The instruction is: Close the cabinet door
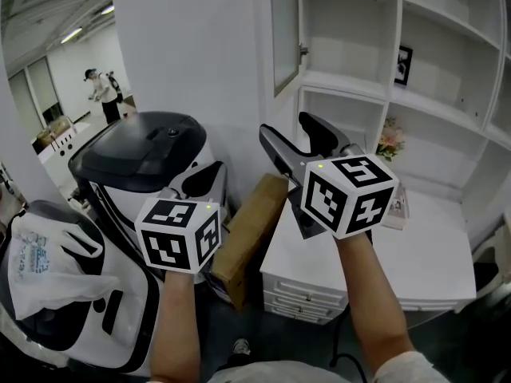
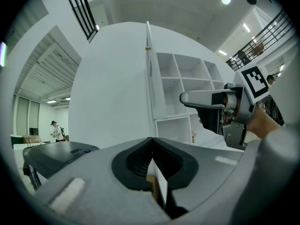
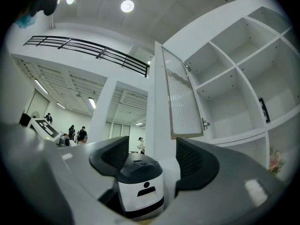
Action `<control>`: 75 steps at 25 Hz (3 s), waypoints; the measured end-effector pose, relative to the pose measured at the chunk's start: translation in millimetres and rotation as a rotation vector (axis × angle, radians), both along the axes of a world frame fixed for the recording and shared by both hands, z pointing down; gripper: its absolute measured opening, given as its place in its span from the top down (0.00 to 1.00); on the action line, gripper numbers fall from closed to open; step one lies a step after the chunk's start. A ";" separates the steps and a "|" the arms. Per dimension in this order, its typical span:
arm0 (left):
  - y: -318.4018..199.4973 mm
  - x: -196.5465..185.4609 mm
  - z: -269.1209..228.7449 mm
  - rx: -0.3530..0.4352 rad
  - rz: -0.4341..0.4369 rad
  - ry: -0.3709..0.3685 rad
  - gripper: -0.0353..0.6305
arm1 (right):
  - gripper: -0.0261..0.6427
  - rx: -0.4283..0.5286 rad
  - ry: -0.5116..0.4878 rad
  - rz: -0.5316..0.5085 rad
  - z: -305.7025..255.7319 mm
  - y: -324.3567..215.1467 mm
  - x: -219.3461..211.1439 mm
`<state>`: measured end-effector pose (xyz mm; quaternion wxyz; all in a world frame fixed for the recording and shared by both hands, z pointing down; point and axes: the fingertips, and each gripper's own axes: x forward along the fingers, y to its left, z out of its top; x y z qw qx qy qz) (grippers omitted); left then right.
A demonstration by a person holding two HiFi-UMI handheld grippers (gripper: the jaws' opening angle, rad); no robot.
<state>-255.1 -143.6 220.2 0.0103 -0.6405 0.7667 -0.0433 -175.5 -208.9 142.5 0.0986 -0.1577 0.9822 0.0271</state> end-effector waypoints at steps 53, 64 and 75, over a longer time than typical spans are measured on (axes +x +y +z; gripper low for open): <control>-117.9 -50.5 -9.9 0.037 0.491 0.002 0.95 | 0.66 -0.012 0.000 0.329 -19.4 -67.9 -58.1; -118.8 -31.7 -12.0 0.041 0.503 -0.008 0.95 | 0.73 -0.004 0.001 0.357 -21.1 -74.0 -30.7; -129.3 -3.1 -17.0 0.048 0.491 -0.032 0.95 | 0.75 -0.010 0.004 0.317 -21.6 -83.0 -6.1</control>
